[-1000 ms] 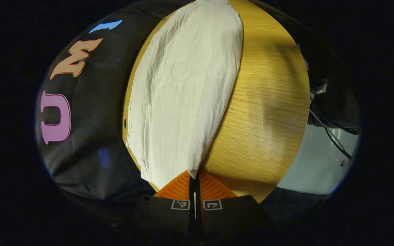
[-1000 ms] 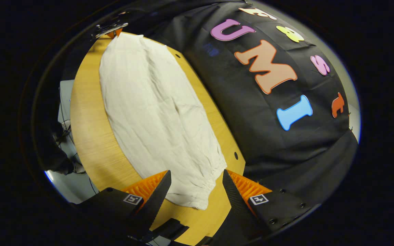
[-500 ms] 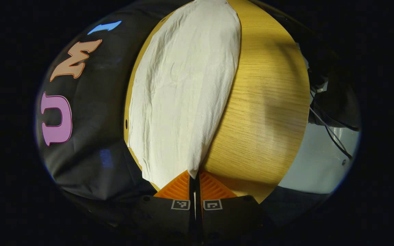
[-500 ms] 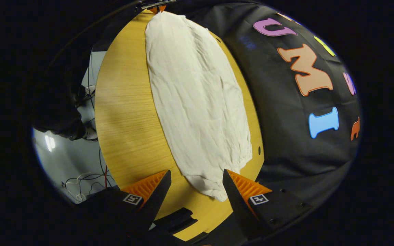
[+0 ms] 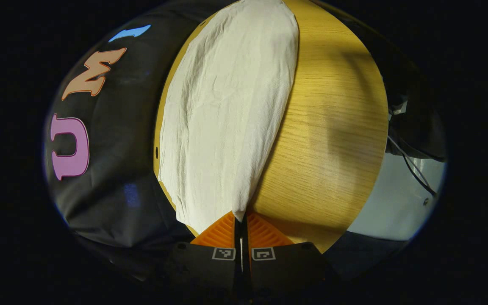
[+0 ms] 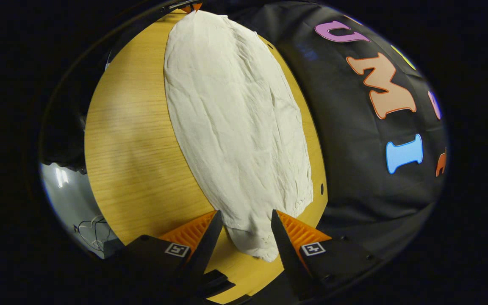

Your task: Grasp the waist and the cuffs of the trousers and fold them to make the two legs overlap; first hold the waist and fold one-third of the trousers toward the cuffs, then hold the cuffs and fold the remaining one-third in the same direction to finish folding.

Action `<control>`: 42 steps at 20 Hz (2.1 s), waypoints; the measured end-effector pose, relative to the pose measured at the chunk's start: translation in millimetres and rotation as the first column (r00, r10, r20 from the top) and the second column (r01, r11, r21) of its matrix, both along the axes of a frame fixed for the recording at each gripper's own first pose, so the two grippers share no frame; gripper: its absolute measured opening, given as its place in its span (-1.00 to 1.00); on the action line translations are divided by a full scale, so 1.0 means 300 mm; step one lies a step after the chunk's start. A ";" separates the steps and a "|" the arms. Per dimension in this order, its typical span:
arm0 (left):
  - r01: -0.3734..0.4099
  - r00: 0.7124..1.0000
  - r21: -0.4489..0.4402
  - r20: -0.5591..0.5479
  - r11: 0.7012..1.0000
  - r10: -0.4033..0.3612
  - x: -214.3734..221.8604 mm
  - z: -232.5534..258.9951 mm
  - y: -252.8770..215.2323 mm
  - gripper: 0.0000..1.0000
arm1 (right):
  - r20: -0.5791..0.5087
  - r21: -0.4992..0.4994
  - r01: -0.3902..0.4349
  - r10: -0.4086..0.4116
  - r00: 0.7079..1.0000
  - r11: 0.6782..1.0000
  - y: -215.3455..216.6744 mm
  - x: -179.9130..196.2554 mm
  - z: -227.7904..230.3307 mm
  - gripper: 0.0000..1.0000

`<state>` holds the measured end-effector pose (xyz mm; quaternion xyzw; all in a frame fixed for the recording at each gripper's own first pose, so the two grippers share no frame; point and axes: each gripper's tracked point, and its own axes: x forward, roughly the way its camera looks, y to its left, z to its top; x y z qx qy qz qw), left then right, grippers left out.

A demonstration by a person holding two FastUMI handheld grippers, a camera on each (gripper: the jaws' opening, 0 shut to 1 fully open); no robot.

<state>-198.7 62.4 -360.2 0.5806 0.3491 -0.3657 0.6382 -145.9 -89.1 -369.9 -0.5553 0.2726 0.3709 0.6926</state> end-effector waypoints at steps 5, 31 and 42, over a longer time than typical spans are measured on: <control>-0.007 1.000 0.002 0.008 1.000 0.007 -0.001 0.000 -0.004 -1.00 | -0.022 -0.047 -0.019 0.018 1.000 0.999 -0.001 -0.040 -0.058 -0.57; -0.433 0.832 -0.172 0.303 0.885 0.465 0.566 0.391 -0.065 -1.00 | 0.196 0.212 0.238 -0.280 0.940 0.948 0.083 0.449 0.314 -0.79; -0.483 0.771 -0.392 0.233 0.783 0.593 0.948 0.364 -0.156 -1.00 | 0.230 0.254 0.356 -0.414 0.881 0.899 0.182 0.753 0.288 -0.80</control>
